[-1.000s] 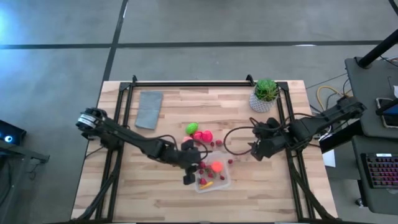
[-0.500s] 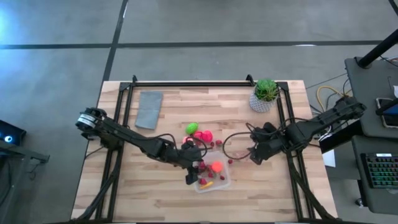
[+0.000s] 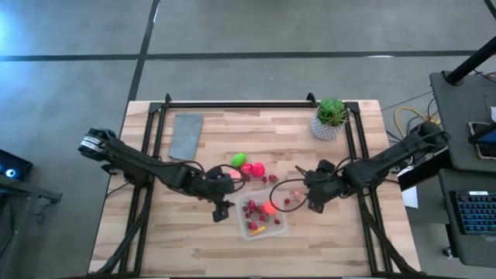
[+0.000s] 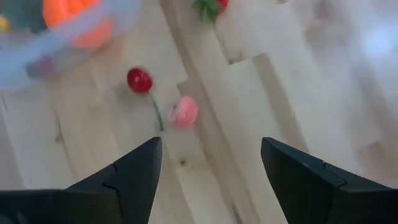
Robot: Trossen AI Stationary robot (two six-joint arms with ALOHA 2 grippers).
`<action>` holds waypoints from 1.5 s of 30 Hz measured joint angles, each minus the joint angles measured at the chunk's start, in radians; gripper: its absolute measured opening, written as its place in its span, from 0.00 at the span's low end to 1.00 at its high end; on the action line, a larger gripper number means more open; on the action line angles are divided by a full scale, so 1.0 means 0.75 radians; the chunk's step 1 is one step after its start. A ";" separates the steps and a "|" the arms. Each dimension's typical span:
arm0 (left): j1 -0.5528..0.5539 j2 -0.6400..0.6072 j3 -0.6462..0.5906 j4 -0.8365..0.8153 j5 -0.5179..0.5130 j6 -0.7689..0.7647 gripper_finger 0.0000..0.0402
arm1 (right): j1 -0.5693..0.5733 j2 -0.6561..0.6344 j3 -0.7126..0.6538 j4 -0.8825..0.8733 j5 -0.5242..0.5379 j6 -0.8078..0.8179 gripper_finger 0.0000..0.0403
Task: Pick and placing Produce into tupperware
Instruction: Put the bottom pink peach into the transparent bin
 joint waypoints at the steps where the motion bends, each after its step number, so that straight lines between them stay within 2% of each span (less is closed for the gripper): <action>1: 0.000 -0.021 -0.014 -0.009 -0.011 0.000 0.54 | 0.000 0.008 -0.020 0.031 -0.016 -0.009 0.66; 11: 0.000 -0.254 -0.248 -0.030 -0.099 0.000 0.54 | 0.000 0.143 -0.076 0.220 -0.017 -0.139 0.65; 20: 0.001 -0.382 -0.386 -0.023 -0.124 -0.003 0.54 | -0.006 0.305 -0.077 0.309 -0.041 -0.208 0.66; 24: 0.001 -0.395 -0.395 -0.028 -0.136 0.000 0.54 | -0.041 0.348 -0.077 0.340 -0.073 -0.202 0.66; 29: 0.001 -0.395 -0.395 -0.028 -0.143 0.000 0.54 | -0.136 0.384 -0.077 0.420 -0.207 -0.202 0.63; 35: 0.001 -0.395 -0.395 -0.029 -0.143 0.000 0.54 | -0.212 0.398 -0.077 0.460 -0.216 -0.260 0.59; 45: 0.001 -0.394 -0.395 -0.028 -0.143 0.000 0.54 | -0.234 0.398 -0.122 0.479 -0.261 -0.311 0.56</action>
